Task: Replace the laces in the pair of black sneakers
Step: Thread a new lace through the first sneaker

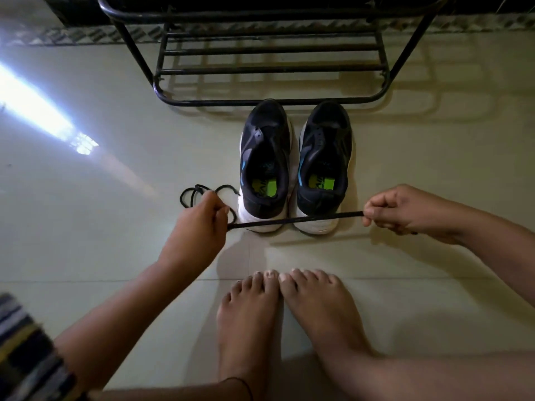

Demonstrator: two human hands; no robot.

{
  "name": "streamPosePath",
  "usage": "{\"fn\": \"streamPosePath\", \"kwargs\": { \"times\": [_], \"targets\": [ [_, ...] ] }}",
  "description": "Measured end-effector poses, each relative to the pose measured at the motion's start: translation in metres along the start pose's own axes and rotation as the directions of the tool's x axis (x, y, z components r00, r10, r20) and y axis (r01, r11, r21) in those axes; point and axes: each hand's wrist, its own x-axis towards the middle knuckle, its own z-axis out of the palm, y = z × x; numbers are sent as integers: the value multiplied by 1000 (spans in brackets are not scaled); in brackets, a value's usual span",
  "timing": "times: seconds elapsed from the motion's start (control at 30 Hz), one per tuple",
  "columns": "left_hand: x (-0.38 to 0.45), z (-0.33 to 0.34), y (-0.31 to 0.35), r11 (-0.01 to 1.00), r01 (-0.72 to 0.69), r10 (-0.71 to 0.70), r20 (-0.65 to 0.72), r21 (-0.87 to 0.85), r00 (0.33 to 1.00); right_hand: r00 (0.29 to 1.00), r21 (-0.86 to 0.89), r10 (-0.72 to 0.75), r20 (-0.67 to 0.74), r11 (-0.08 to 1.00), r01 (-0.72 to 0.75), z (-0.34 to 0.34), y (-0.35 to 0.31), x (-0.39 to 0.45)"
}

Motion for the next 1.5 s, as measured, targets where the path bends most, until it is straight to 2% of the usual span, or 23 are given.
{"fn": "streamPosePath", "kwargs": {
  "times": [0.13,0.33,0.47,0.57,0.67,0.77,0.83,0.9,0.93,0.97,1.03,1.17,1.2,1.23,1.27,1.3,1.33,1.37,1.4,1.43,1.47,1.5],
  "targets": [
    [0,-4,-19,996,58,-57,-22,60,998,995,-25,63,-83,998,-65,-13,24,2],
    [-2,-2,-29,991,104,-106,22,88,994,972,-196,32,-233,977,-79,-5,32,9],
    [0,-10,-20,995,39,-39,-3,87,999,984,-105,71,-161,990,-89,-3,11,1],
    [6,-20,-3,996,-38,43,-60,85,997,991,9,-7,-132,1000,9,10,-18,-4],
    [14,-31,12,997,-58,64,-131,46,989,972,106,-192,-139,973,207,25,-55,-9],
    [20,-43,21,990,20,-49,-213,-136,976,940,223,-325,-103,913,341,34,-82,-14],
    [21,-47,24,907,128,-205,-153,-401,967,921,101,-357,-154,922,374,38,-85,-9],
    [24,-52,26,687,196,-277,-2,-700,961,907,-101,-347,-240,938,332,39,-76,0],
    [25,-54,28,560,239,-294,79,-793,952,903,-178,-327,-280,942,286,38,-71,4],
    [25,-55,29,459,278,-306,143,-844,941,900,-232,-307,-308,942,242,38,-64,7],
    [18,-47,34,335,339,-306,239,-879,922,903,-327,-283,-323,929,174,37,-53,11],
    [37,-61,21,46,359,-376,317,-932,871,930,-484,-259,-261,869,106,38,-39,11],
    [37,-63,15,42,343,-382,302,-938,873,933,-509,-261,-248,854,104,38,-37,11],
    [36,-62,16,108,358,-384,293,-927,875,934,-526,-267,-236,844,108,38,-36,11],
    [30,-44,18,374,345,-331,223,-861,917,935,-536,-274,-226,836,115,38,-34,12],
    [10,-27,9,704,336,-263,210,-626,942,934,-543,-282,-218,831,124,38,-33,12],
    [-15,-3,-11,868,370,-338,152,-331,929,933,-551,-290,-212,824,131,38,-33,13],
    [-38,30,-17,926,312,-284,153,-212,947,932,-559,-296,-209,818,134,39,-33,14],
    [-57,61,-16,932,339,-300,256,-127,919,929,-570,-304,-213,811,135,39,-33,15],
    [-72,84,-12,950,301,-263,312,-80,913,921,-582,-320,-223,802,137,39,-33,16],
    [-78,99,-9,994,106,-108,273,20,956,909,-596,-345,-233,789,147,39,-33,17],
    [-73,93,-11,998,18,-34,270,62,962,898,-610,-374,-234,775,164,40,-35,18]
  ]
}}
